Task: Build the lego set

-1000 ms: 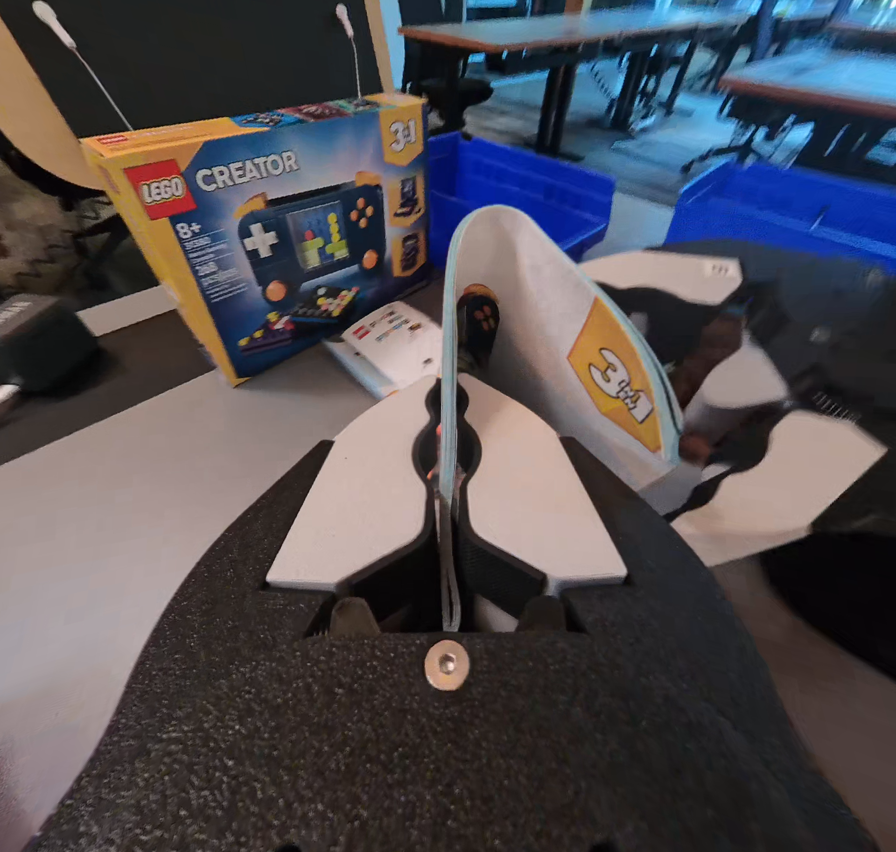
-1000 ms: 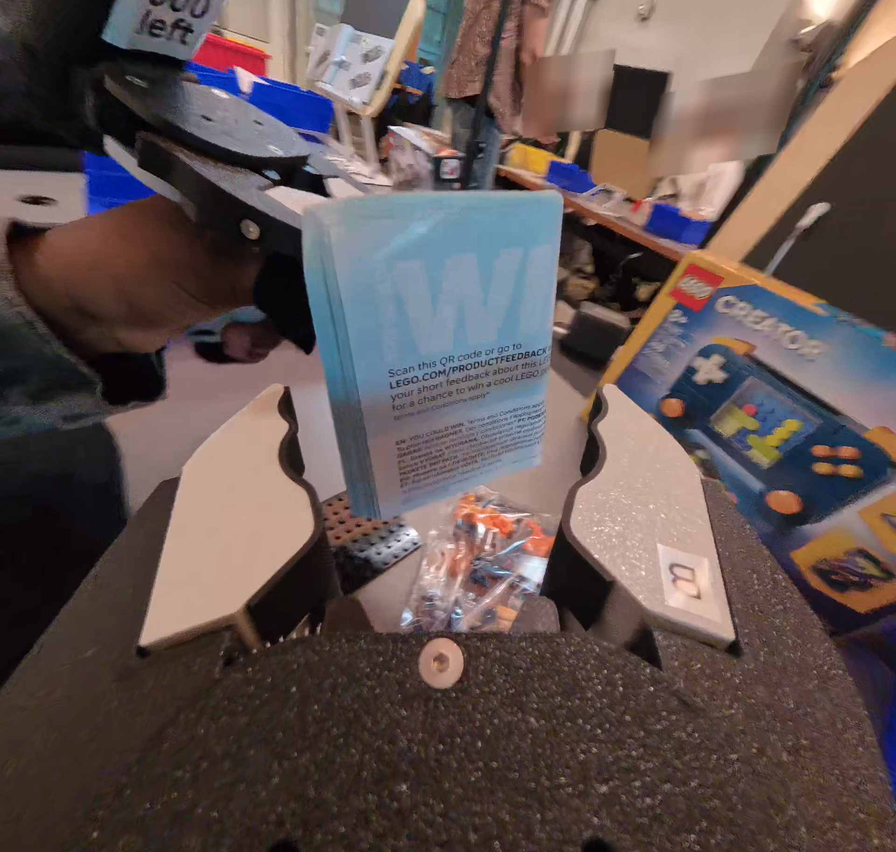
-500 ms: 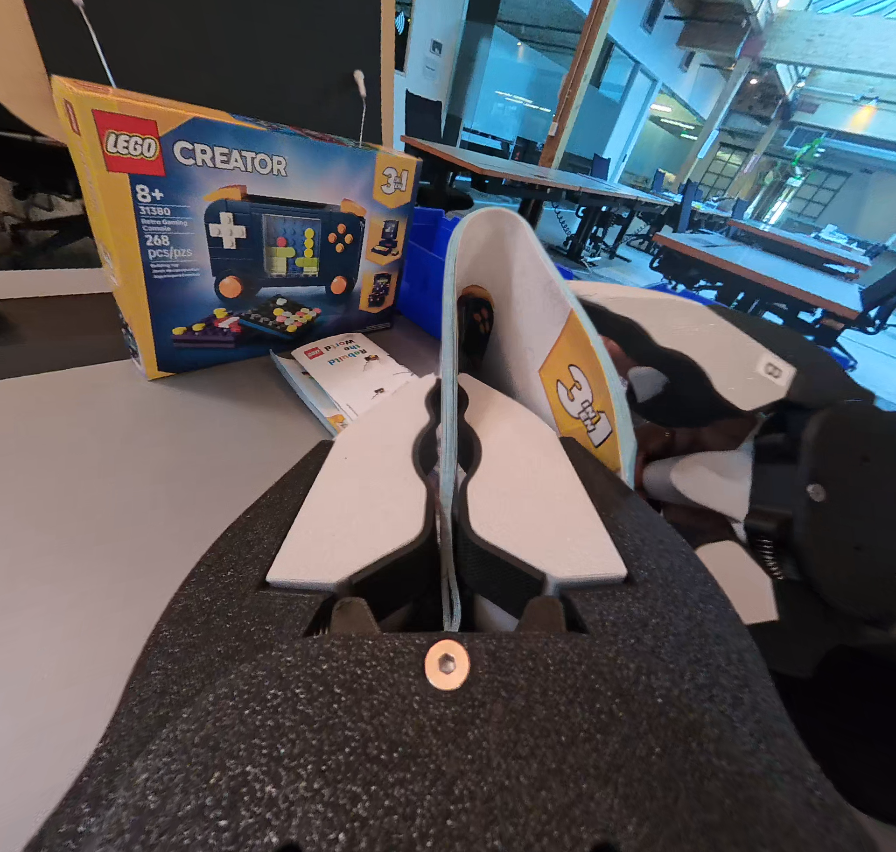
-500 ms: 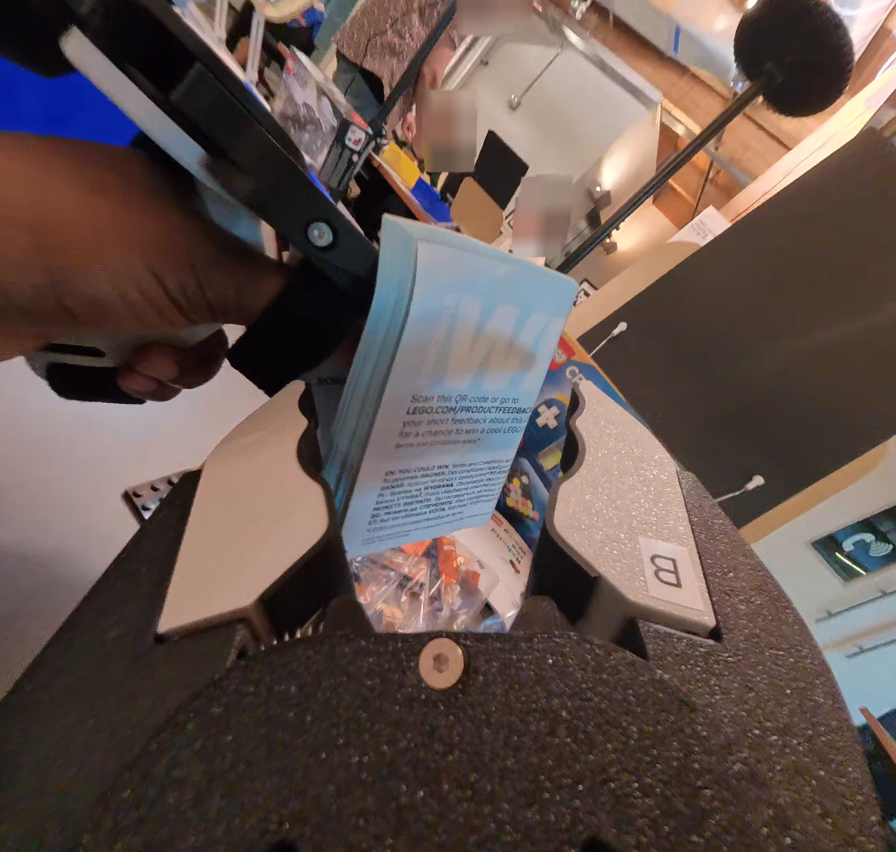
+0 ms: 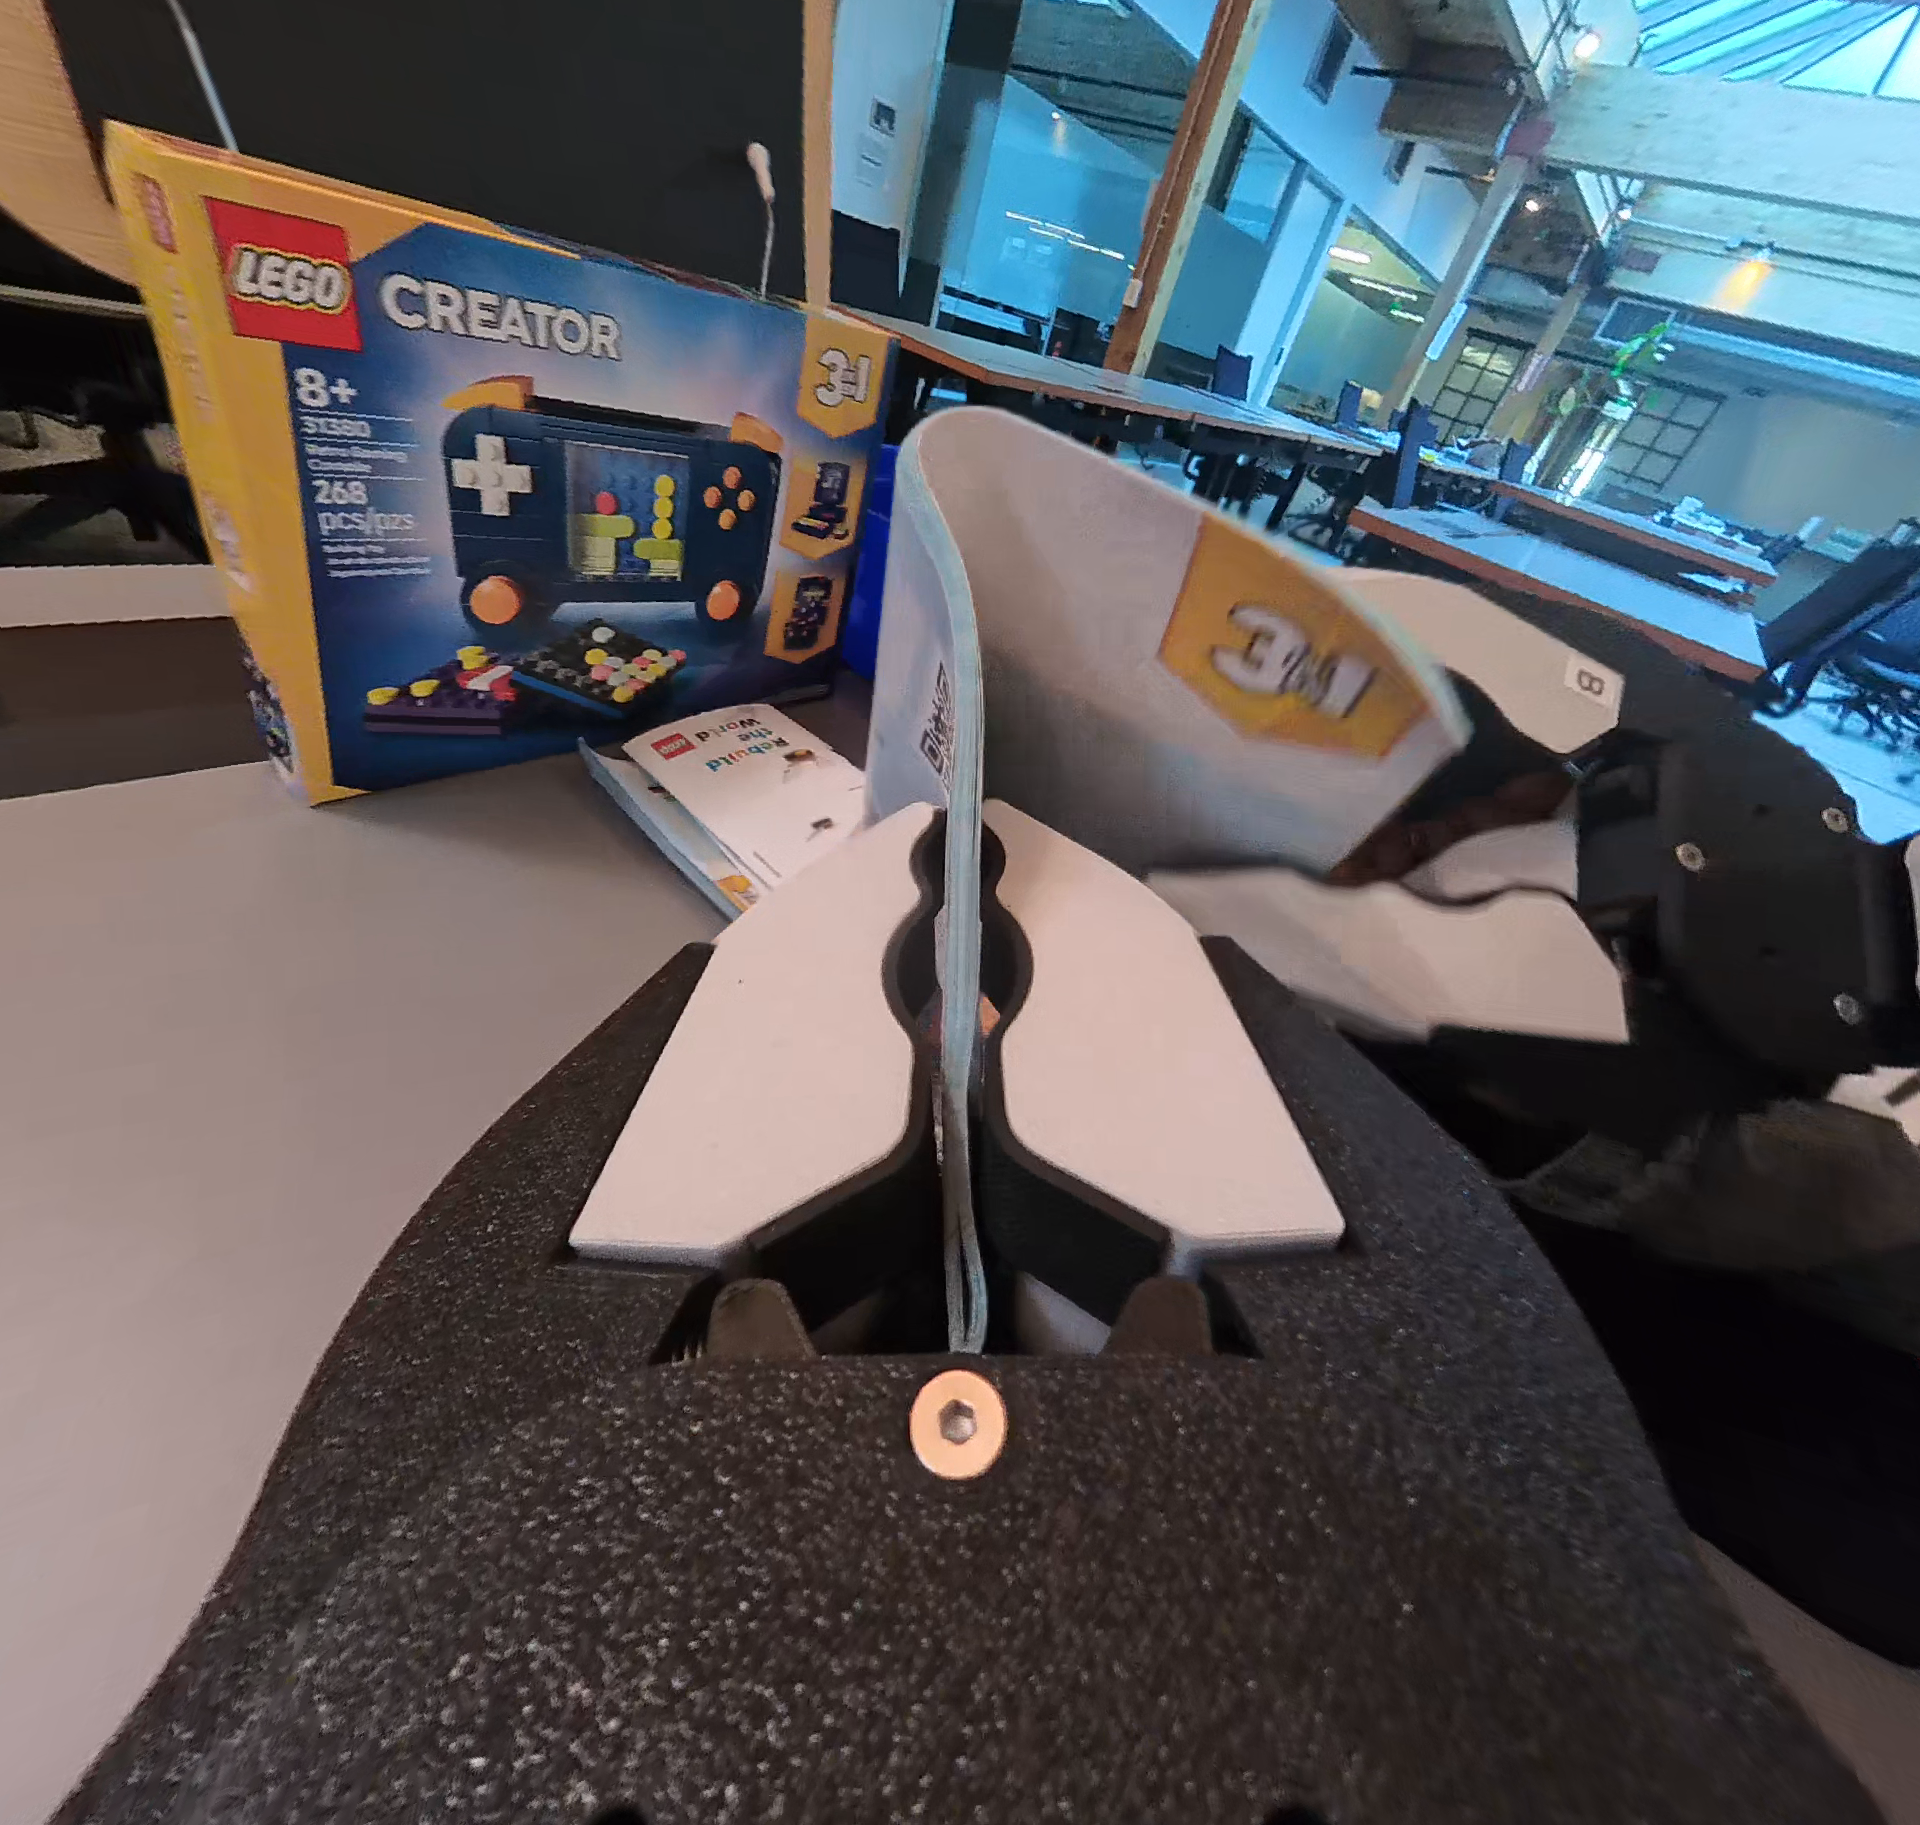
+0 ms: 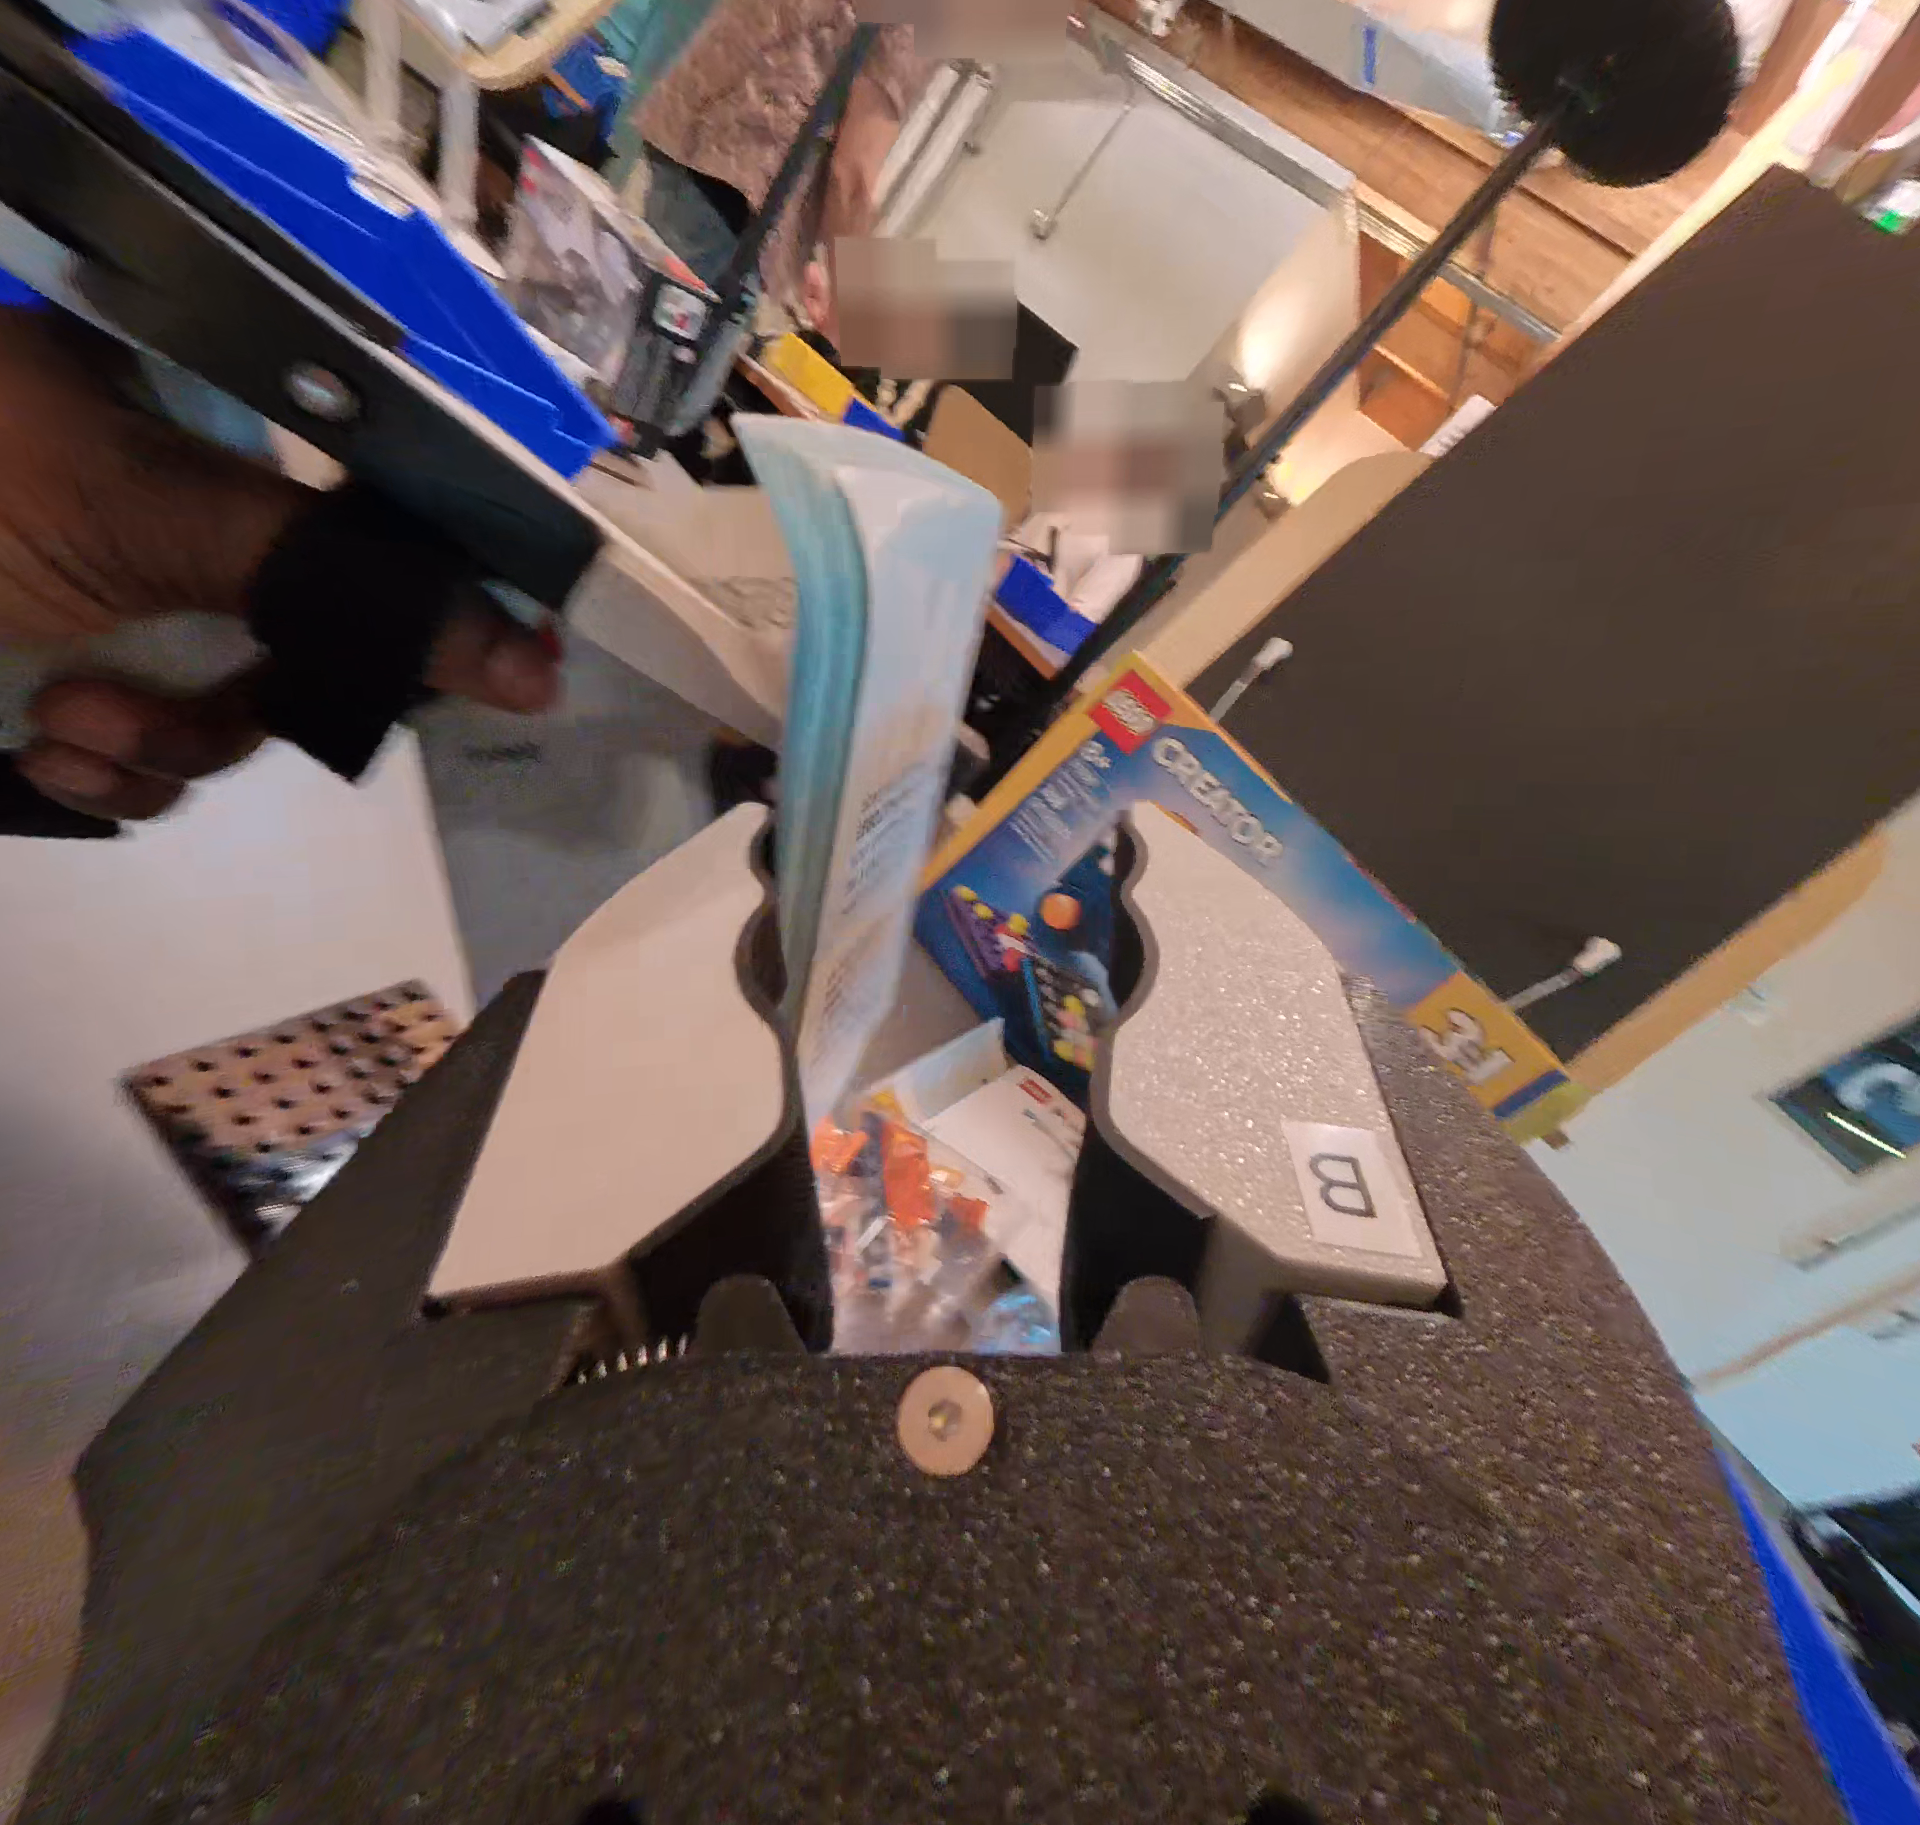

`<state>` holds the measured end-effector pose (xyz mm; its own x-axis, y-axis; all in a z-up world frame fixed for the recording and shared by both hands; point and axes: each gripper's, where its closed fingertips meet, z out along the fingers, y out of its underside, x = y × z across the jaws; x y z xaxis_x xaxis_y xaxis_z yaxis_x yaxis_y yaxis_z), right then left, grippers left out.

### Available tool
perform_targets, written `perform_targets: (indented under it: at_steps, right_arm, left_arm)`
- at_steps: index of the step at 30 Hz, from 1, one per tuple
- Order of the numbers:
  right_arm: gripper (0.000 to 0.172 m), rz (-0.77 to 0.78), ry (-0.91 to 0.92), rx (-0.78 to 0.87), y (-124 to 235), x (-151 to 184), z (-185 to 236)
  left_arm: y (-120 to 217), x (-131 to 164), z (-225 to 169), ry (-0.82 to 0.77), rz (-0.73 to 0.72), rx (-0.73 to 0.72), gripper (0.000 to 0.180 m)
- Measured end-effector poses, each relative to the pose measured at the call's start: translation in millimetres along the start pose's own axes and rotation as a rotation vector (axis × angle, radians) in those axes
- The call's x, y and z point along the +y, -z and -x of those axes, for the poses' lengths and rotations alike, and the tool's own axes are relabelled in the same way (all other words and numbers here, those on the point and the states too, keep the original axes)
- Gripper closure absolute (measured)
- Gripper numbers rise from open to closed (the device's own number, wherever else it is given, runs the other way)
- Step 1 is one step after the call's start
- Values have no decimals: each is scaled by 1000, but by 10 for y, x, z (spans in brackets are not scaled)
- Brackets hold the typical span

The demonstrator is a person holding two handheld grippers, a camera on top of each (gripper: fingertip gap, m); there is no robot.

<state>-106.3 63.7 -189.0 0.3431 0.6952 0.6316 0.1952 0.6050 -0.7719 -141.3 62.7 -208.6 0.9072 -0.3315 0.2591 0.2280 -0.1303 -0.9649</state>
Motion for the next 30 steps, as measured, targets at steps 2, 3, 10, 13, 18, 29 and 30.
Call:
perform_targets:
  at_steps: [2, 3, 10, 13, 18, 29, 30]
  right_arm:
    - [123, 25, 14, 67, 0, 79, -170]
    - [128, 37, 14, 57, -9, 123, -204]
    - [127, 37, -348, -500, 60, 303, 122]
    - [149, -99, -560, -816, 311, 105, 247]
    - [170, -237, -710, -1086, 601, -107, 287]
    - [170, -482, -957, -1502, 1033, -678, 515]
    - [170, -453, -908, -1497, 1038, -663, 571]
  left_arm:
    - [44, -12, -10, -12, 4, 41, 179]
    - [51, -18, -85, -19, 9, 103, 178]
    - [269, 155, -593, -155, 179, 454, 177]
    - [405, 252, -756, -120, 238, 601, 177]
    - [471, 155, -754, -48, 184, 664, 178]
    - [633, -43, -1011, -148, -30, 846, 178]
    - [645, -26, -1019, -175, -31, 849, 178]
